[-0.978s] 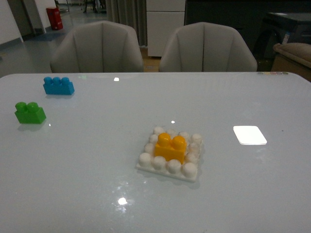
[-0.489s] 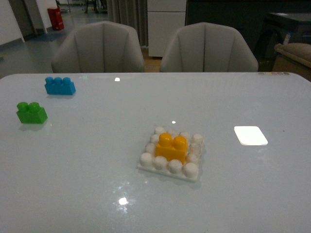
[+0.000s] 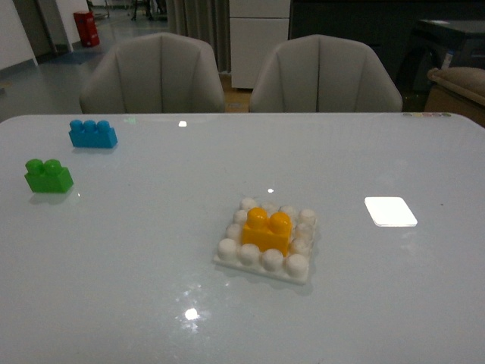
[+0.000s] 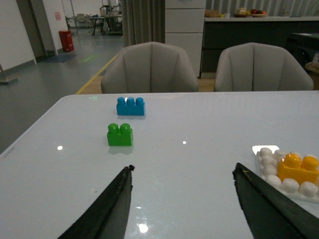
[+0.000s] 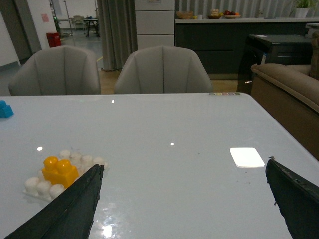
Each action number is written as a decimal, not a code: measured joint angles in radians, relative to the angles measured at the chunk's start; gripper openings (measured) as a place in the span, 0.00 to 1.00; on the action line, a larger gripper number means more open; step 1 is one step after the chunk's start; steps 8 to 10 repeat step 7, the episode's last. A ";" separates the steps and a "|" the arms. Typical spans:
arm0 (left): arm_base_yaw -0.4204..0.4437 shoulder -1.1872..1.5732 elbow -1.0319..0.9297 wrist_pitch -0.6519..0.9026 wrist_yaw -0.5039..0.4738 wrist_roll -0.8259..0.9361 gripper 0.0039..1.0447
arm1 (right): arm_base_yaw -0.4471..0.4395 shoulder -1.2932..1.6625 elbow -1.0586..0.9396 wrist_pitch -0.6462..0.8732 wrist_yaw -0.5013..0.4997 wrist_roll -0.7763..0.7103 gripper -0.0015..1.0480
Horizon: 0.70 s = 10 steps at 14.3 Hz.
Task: Insert yellow block into base center
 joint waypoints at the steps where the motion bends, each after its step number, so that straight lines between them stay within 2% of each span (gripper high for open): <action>1: 0.000 0.000 0.000 0.000 0.000 0.000 0.71 | 0.000 0.000 0.000 0.000 0.000 0.000 0.94; 3: 0.000 0.000 0.000 0.000 0.000 0.000 0.94 | 0.000 0.000 0.000 0.000 0.000 0.000 0.94; 10: 0.000 0.000 0.000 0.000 0.000 0.003 0.94 | 0.000 0.000 0.000 0.000 0.000 0.000 0.94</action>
